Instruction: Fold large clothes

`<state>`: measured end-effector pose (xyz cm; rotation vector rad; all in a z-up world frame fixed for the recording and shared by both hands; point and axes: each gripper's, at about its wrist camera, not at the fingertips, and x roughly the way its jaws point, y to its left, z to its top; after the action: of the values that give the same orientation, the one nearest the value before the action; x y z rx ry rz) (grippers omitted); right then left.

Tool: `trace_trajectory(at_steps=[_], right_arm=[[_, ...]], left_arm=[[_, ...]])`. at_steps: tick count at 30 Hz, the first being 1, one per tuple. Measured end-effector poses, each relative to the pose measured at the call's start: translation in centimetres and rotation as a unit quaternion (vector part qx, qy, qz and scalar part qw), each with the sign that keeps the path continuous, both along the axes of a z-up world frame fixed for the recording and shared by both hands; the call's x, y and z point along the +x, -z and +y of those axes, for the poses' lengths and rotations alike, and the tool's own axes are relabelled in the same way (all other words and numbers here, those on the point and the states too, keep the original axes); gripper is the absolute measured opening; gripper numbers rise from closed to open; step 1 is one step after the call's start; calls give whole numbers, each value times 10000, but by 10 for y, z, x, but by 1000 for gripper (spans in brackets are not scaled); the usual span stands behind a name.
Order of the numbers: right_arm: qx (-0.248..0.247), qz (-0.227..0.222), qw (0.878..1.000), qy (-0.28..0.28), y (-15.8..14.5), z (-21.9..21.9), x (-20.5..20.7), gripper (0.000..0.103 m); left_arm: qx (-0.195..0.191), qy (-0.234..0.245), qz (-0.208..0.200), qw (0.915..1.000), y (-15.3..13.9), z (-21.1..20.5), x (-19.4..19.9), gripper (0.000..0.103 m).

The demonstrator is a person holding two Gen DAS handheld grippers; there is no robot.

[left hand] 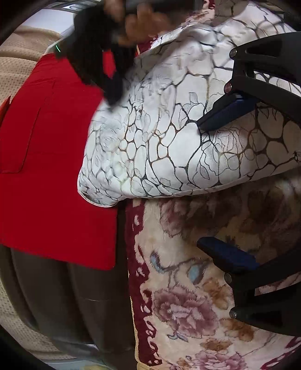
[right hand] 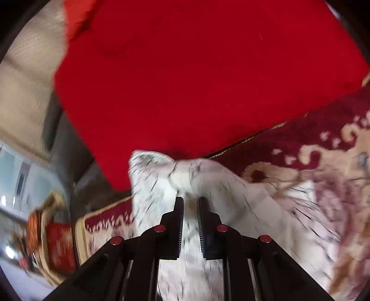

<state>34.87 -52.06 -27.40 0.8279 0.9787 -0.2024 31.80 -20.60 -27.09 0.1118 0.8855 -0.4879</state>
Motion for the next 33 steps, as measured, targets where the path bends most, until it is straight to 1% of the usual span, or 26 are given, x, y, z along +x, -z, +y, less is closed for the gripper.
trace_trajectory(at_steps=[1,2,3,4,6,7,8,9,10,12,13,14,17,18,20,23,26,27,28,29,31,33], right_arm=[[-4,212,9997,100,15,-4,5,13],[104,341,9991,212,30,-8,8,12],[207,311,9989,296,42,-12,8,10],[257,122,9990,340,46,-16,4,9],[300,-25,9989,365,41,-16,-3,9],[192,-122,9992,341,31,-13,-10,9],[110,-161,9993,308,25,-11,-15,13],[-68,-155,9995,273,15,-7,-21,14],[-274,-238,9992,141,-1,1,-32,15],[-471,-452,9978,-73,-23,14,-50,16],[-631,-570,9961,-216,-36,23,-63,16],[-816,-598,9942,-361,-47,34,-77,16],[-1222,-639,9877,-738,-66,61,-113,16],[-1286,-606,9863,-832,-67,68,-121,16],[-1481,-442,9827,-1017,-62,83,-138,16],[-1931,-109,9765,-956,-46,87,-170,16],[-1946,194,9762,-935,-14,76,-193,14],[-1945,284,9769,-841,-3,69,-200,14],[-1825,265,9798,-777,8,60,-206,14],[-1679,134,9830,-737,15,54,-212,14],[-1612,-3,9846,-680,18,52,-216,14],[-1679,4,9833,-694,18,52,-214,14]], left_arm=[[-7,13,18,10000,1,0,1,94],[5,20,22,10000,2,-1,2,94],[25,32,9,10000,3,-1,3,94],[40,52,-9,10000,3,-2,3,94],[69,39,-58,10000,1,0,1,94],[81,34,-79,9999,1,1,2,94],[116,22,-126,9999,0,2,0,94],[149,6,-172,9997,-1,3,-2,94],[163,-3,-191,9997,-1,3,-3,94],[167,-20,-217,9996,-3,6,-8,94],[168,-24,-230,9996,-3,8,-9,94],[178,-20,-254,9995,-4,9,-12,94],[234,-11,-342,9991,-6,10,-17,94],[251,-16,-367,9990,-5,10,-17,94],[284,-10,-425,9987,-7,10,-20,94],[303,-1,-492,9983,-8,12,-22,94],[293,57,-517,9982,-8,10,-23,94],[274,86,-520,9982,-8,10,-23,94],[268,110,-527,9982,-9,9,-24,94],[290,121,-564,9979,-9,8,-25,94],[374,138,-654,9971,-9,6,-26,94],[424,159,-708,9965,-8,5,-26,94]])
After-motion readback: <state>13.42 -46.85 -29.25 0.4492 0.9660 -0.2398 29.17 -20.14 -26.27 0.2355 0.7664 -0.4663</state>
